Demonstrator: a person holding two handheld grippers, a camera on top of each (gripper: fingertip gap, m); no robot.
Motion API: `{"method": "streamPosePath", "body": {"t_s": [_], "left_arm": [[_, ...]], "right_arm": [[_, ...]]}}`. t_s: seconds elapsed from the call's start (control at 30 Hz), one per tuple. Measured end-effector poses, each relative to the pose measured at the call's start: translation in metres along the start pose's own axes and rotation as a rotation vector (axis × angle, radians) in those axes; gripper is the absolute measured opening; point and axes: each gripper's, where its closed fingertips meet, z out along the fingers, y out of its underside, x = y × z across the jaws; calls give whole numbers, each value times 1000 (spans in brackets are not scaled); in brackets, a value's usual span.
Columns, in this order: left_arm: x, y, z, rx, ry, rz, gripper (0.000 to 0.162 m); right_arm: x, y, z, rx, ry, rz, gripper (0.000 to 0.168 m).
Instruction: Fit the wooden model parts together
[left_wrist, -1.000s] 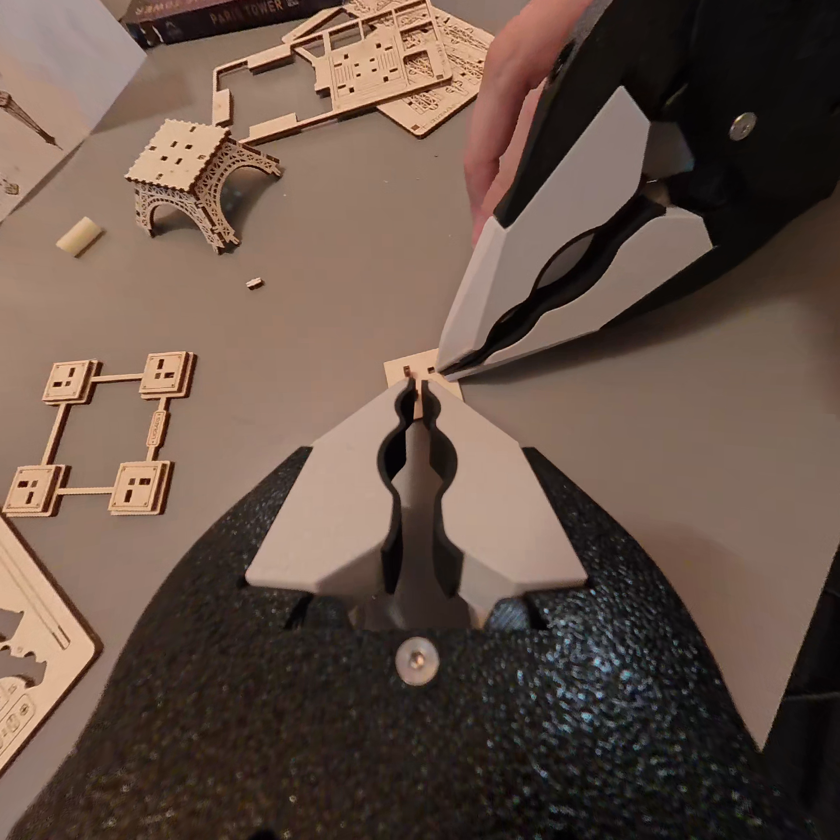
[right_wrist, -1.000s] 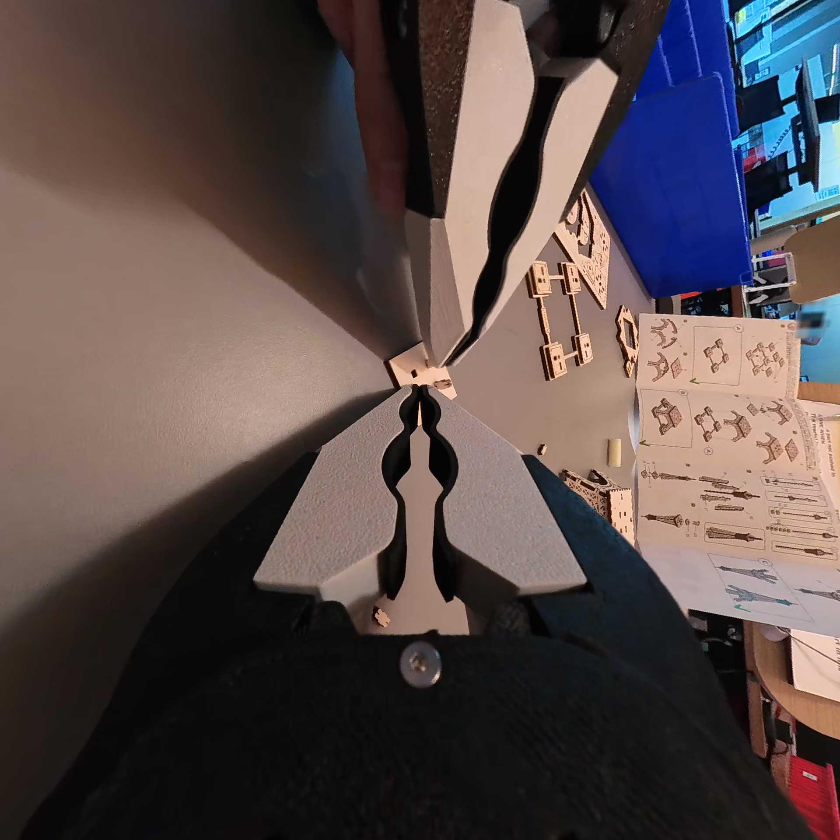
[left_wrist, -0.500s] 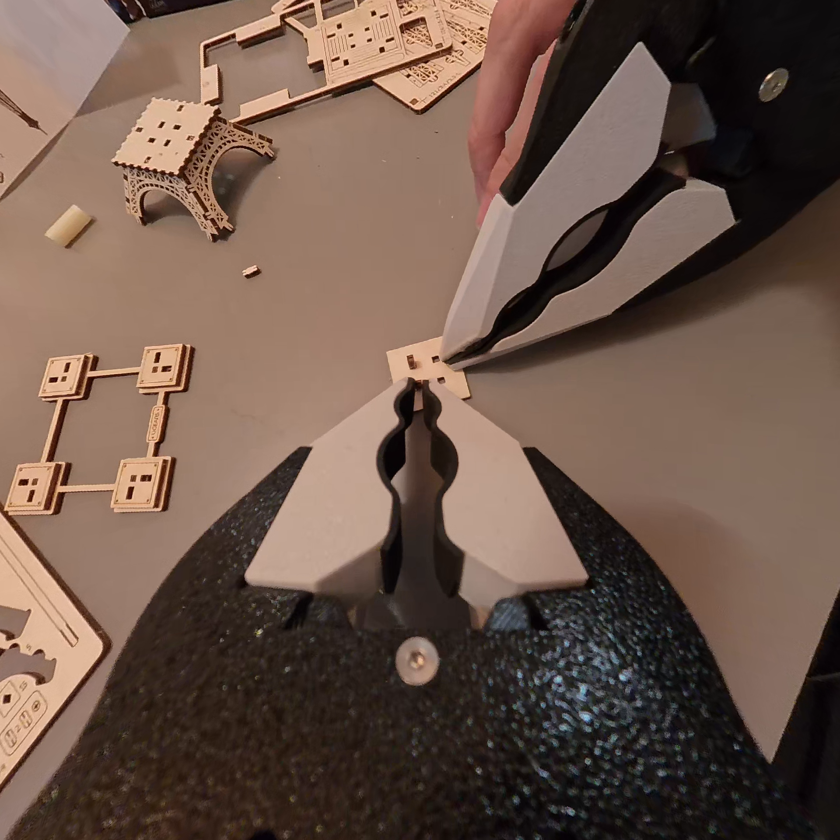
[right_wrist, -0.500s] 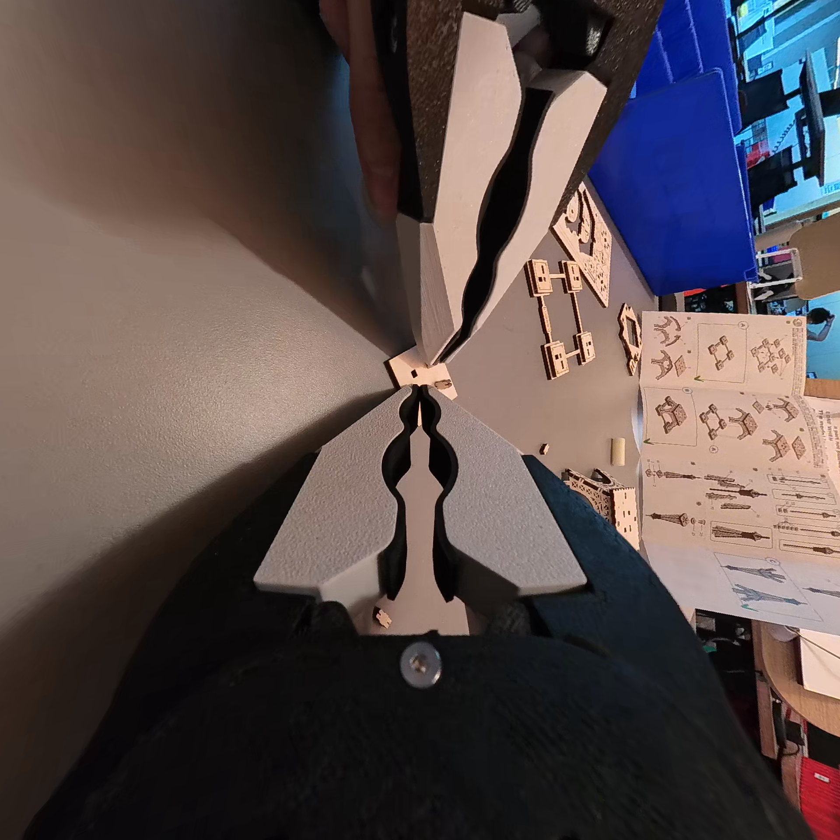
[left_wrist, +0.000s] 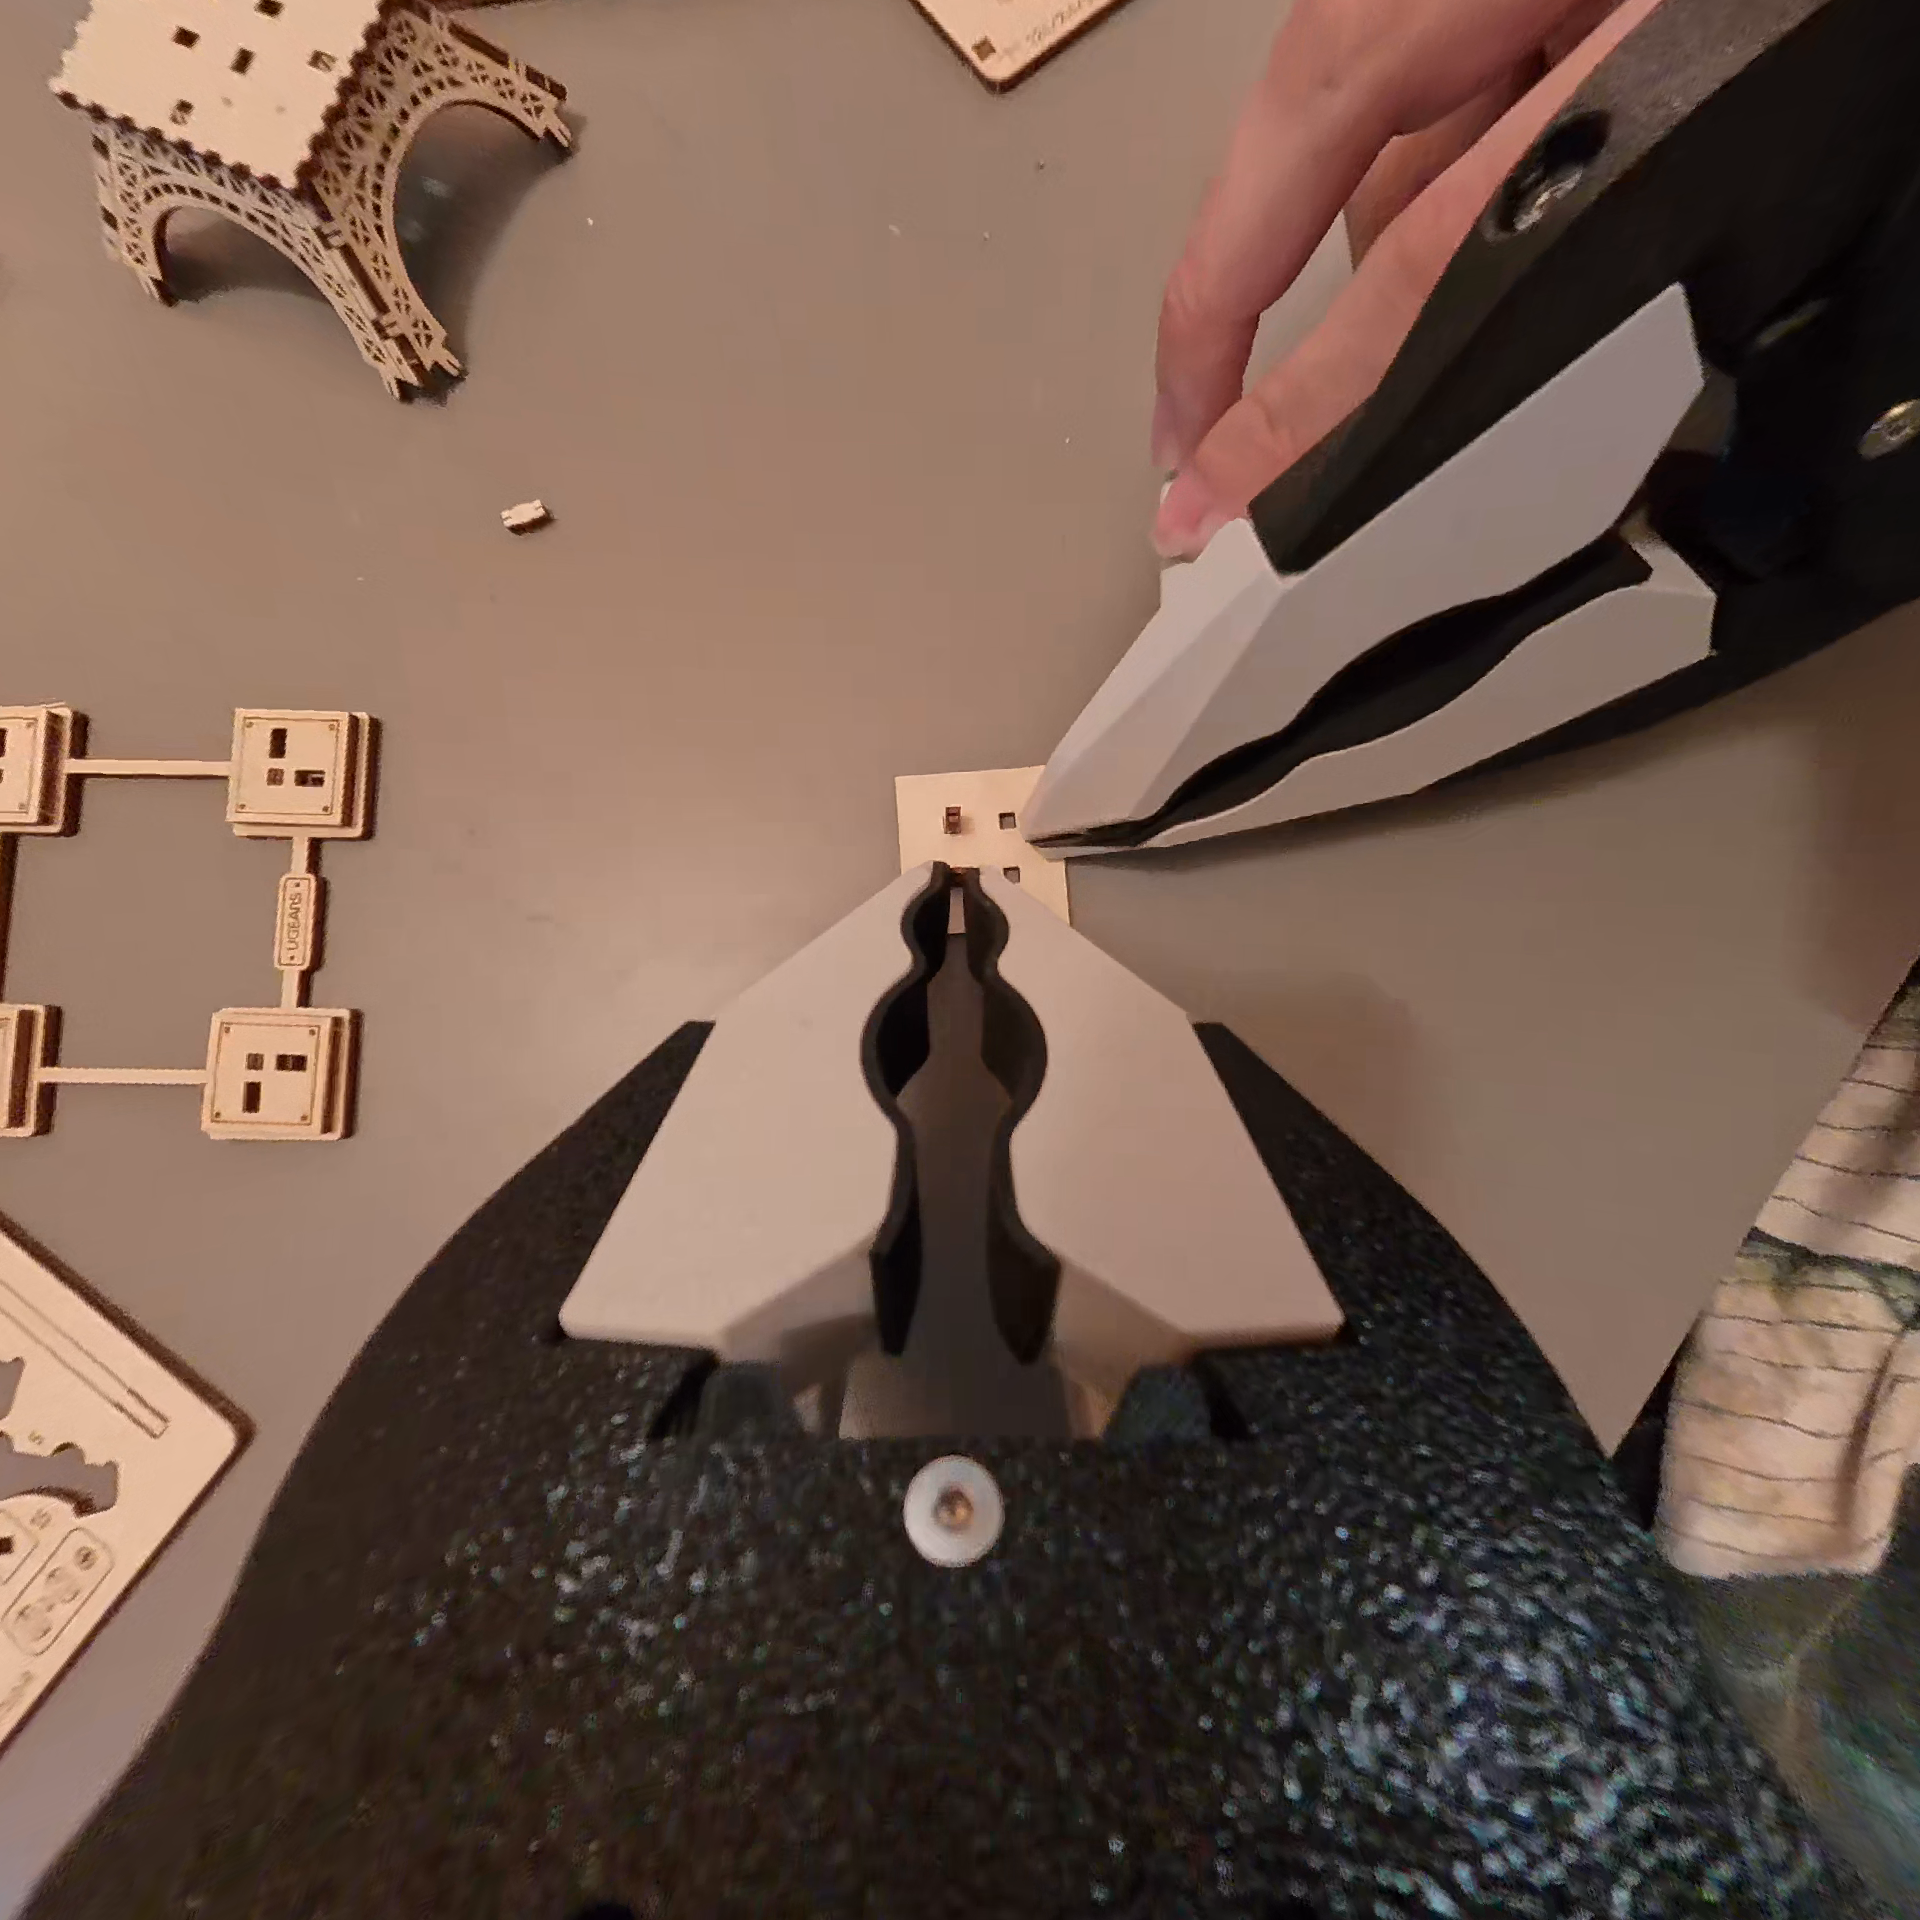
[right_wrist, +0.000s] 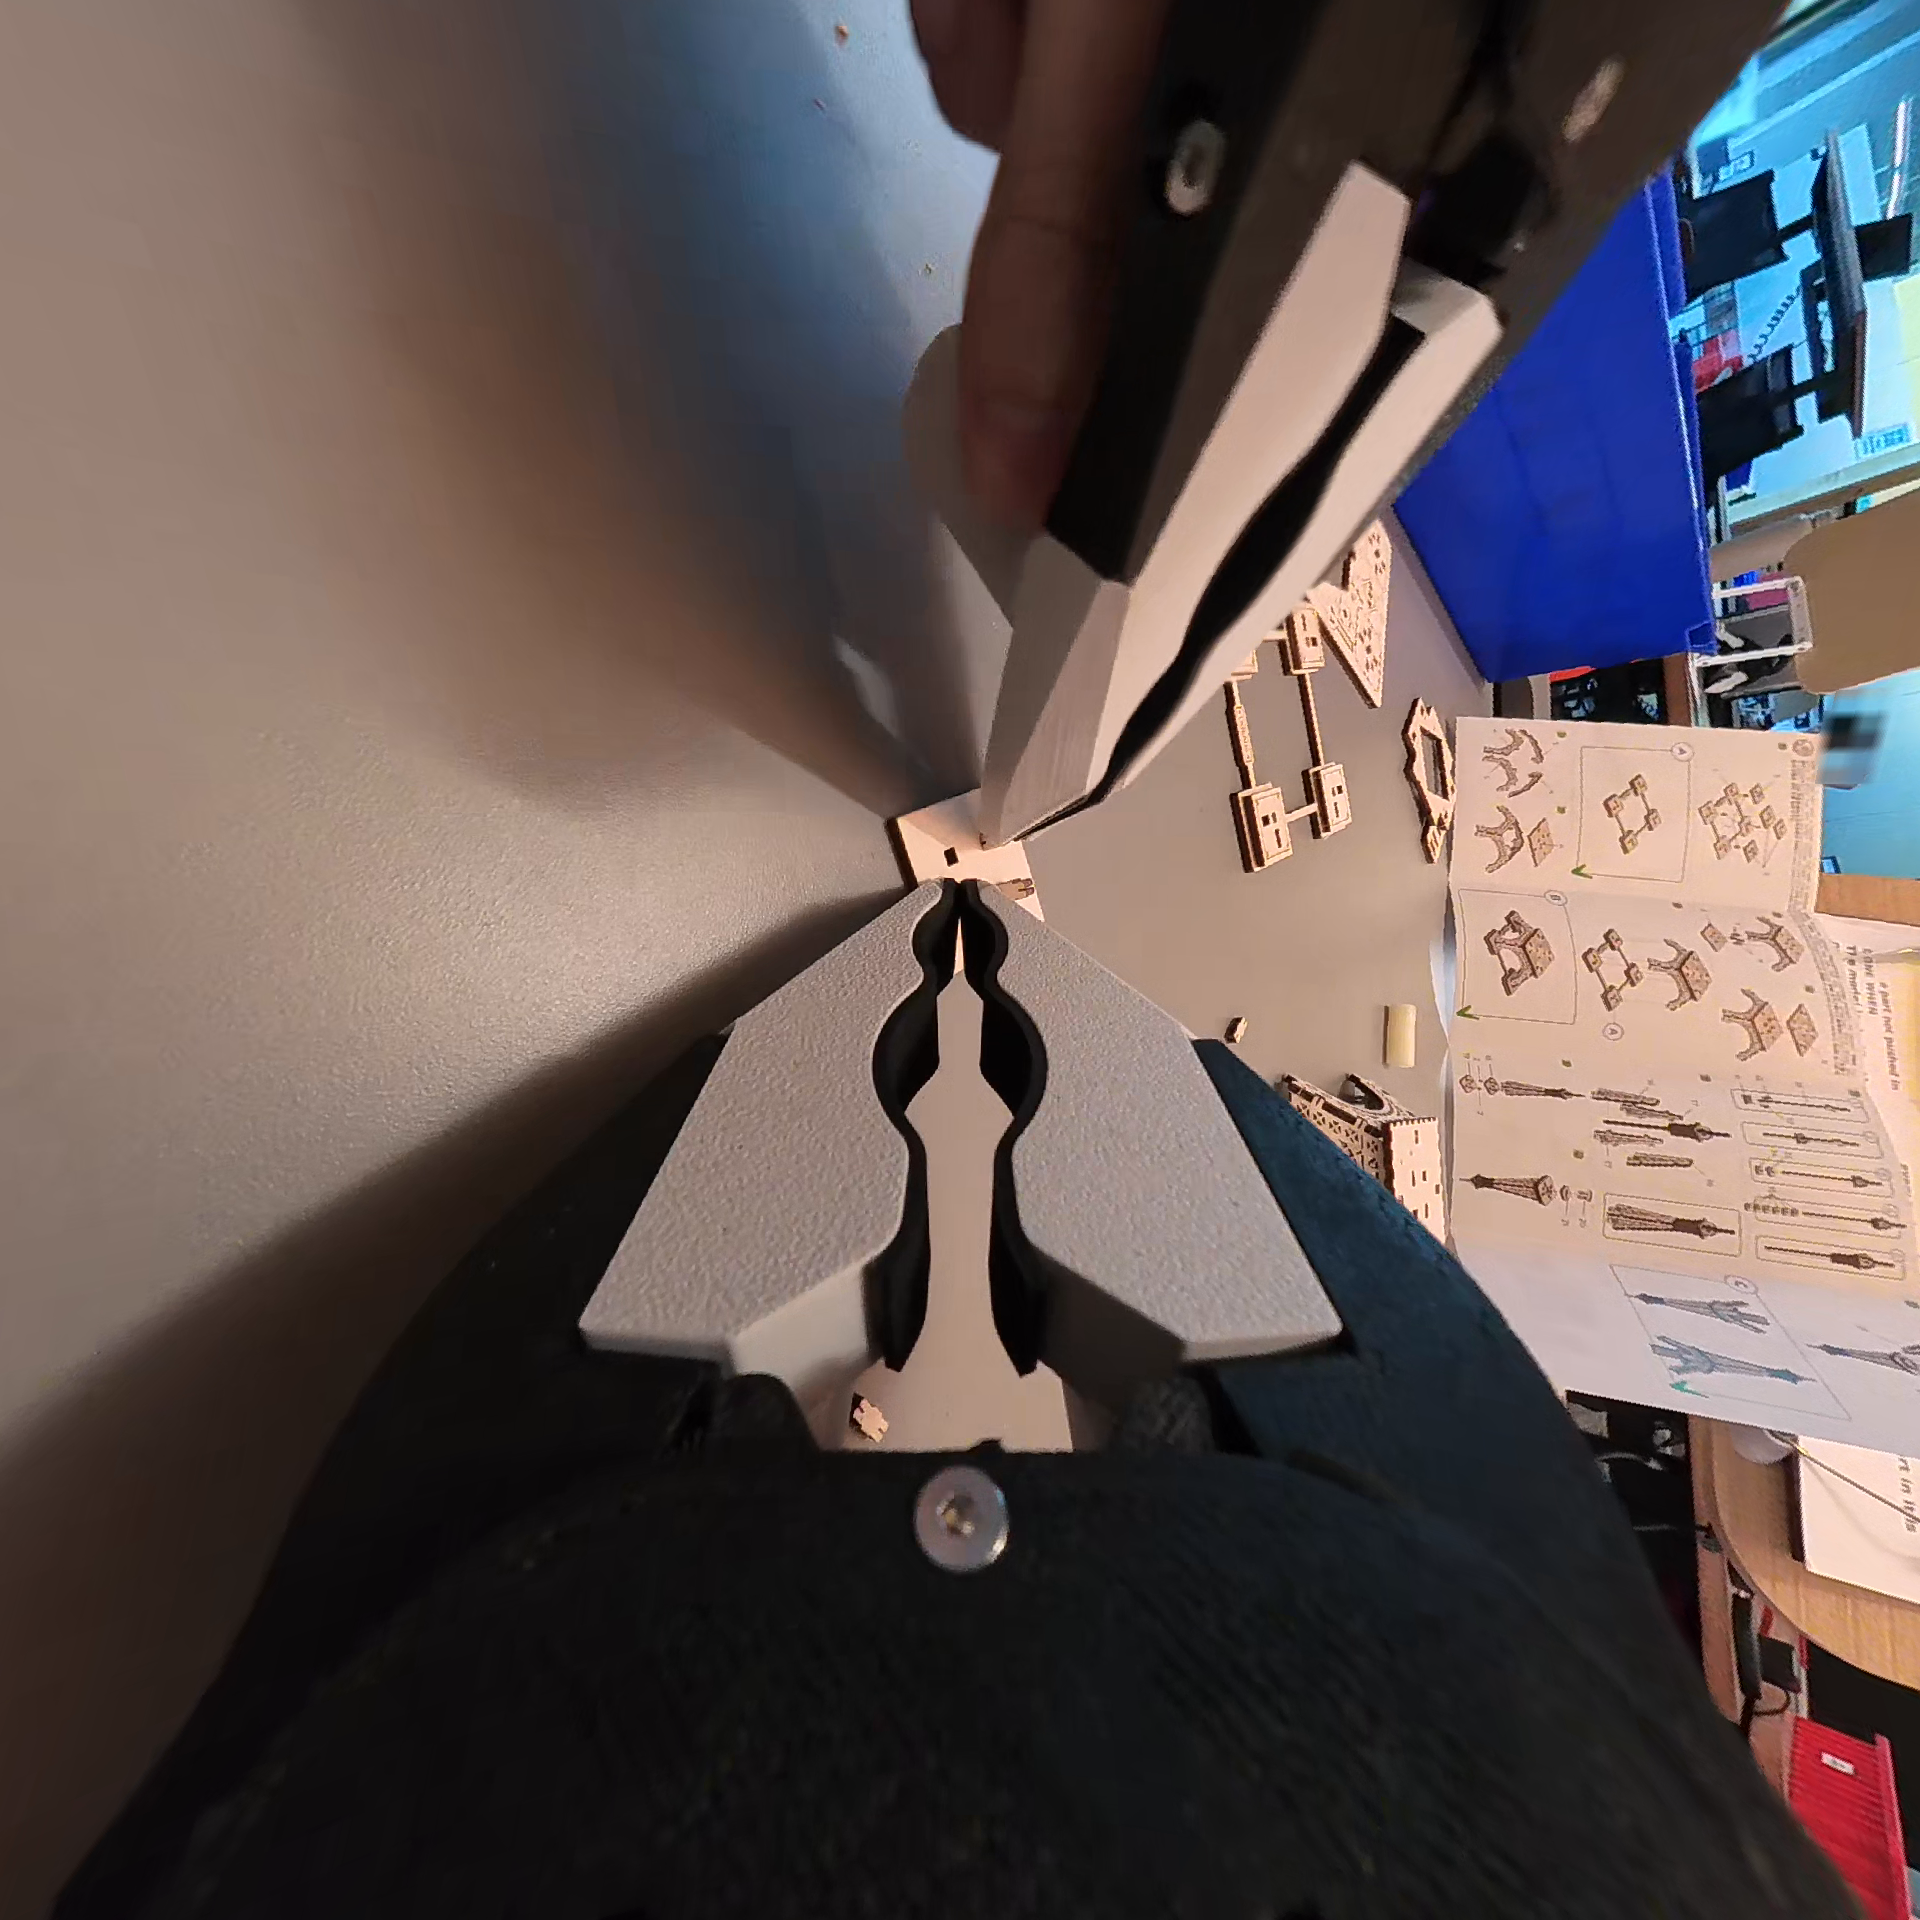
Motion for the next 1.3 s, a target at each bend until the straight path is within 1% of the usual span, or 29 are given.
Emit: {"method": "streamPosePath", "body": {"t_s": [0.43,0.63,0.87,0.97,1.03,1.07,1.1,1.13,1.23,1.3], "left_arm": [[0,1,0,-275,-15,76,0],[0,1,1,-325,-18,72,0],[0,2,1,-342,-29,66,0],[-1,1,2,-323,-30,61,0],[0,1,2,-275,-15,45,0],[0,0,1,-246,-8,24,2],[-3,-1,-2,-217,-13,3,11],[-7,-4,-7,-184,-26,-12,13],[-9,-14,-20,-76,6,-72,9],[-3,-15,-20,-41,50,-96,10]], "right_arm": [[0,-1,0,-3,5,-10,0],[-1,-1,0,-2,4,-6,0],[-1,-1,0,-1,2,-2,0],[-1,-1,0,-2,3,-4,0],[-1,-1,0,0,2,-1,0],[-1,-1,0,1,0,2,0],[-1,-1,0,3,-1,5,0],[-1,-1,0,6,-2,9,0],[-1,0,0,9,-6,17,0],[-1,0,0,8,-5,15,0]]}}
